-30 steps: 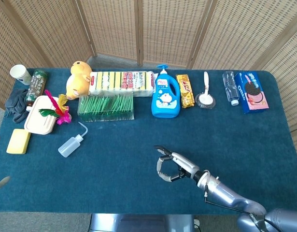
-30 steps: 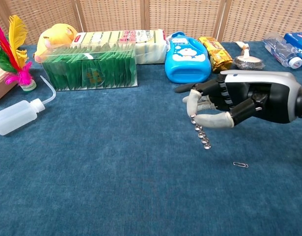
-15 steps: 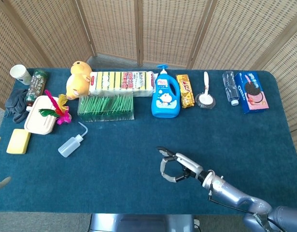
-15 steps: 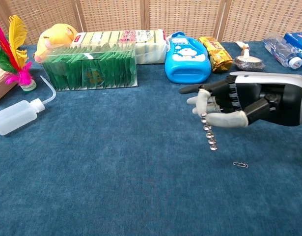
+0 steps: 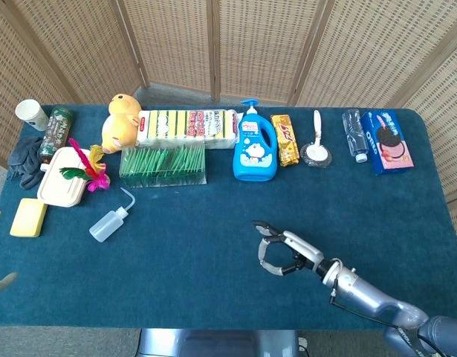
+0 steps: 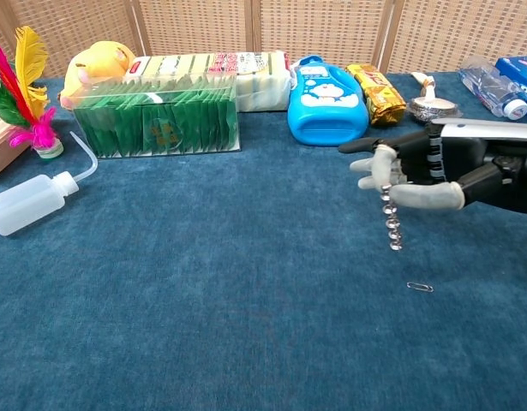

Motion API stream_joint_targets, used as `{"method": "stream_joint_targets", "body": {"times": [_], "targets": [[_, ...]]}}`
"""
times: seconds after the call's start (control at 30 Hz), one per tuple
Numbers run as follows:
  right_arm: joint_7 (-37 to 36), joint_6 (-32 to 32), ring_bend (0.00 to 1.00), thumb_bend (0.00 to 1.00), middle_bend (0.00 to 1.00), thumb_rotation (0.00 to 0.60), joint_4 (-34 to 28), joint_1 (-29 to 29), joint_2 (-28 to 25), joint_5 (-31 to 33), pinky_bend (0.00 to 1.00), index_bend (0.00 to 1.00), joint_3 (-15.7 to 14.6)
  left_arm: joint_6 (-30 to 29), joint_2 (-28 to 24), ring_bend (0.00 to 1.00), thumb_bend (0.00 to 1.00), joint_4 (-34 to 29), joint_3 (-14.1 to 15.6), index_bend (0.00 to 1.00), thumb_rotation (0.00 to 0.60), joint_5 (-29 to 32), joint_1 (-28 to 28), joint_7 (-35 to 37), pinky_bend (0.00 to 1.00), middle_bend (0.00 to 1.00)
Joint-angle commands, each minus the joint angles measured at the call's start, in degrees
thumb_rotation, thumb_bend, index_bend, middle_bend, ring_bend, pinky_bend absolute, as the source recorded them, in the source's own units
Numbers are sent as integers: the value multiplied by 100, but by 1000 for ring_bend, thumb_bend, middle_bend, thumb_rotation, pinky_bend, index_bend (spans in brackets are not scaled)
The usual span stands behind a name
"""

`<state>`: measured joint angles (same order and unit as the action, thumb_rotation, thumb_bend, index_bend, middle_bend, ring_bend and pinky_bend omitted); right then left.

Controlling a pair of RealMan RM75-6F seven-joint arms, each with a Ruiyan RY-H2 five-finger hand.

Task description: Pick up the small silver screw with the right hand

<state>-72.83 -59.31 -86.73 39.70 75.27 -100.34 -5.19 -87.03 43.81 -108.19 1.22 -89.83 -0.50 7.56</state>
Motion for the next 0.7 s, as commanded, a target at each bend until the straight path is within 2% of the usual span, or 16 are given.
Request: {"method": "stream_joint_targets", "body": {"times": [0.03, 0.7], "targets": [[-114, -53, 0, 479, 0, 600, 121, -3, 3, 7, 0, 630, -49, 0, 9, 0, 28, -29, 21, 0, 600, -36, 8, -44, 0, 0], [-835, -496, 0, 495, 0, 600, 848, -217, 80, -21, 0, 633, -406, -127, -9, 0, 29, -10, 79, 0, 600, -126, 98, -6, 0, 0]]}}
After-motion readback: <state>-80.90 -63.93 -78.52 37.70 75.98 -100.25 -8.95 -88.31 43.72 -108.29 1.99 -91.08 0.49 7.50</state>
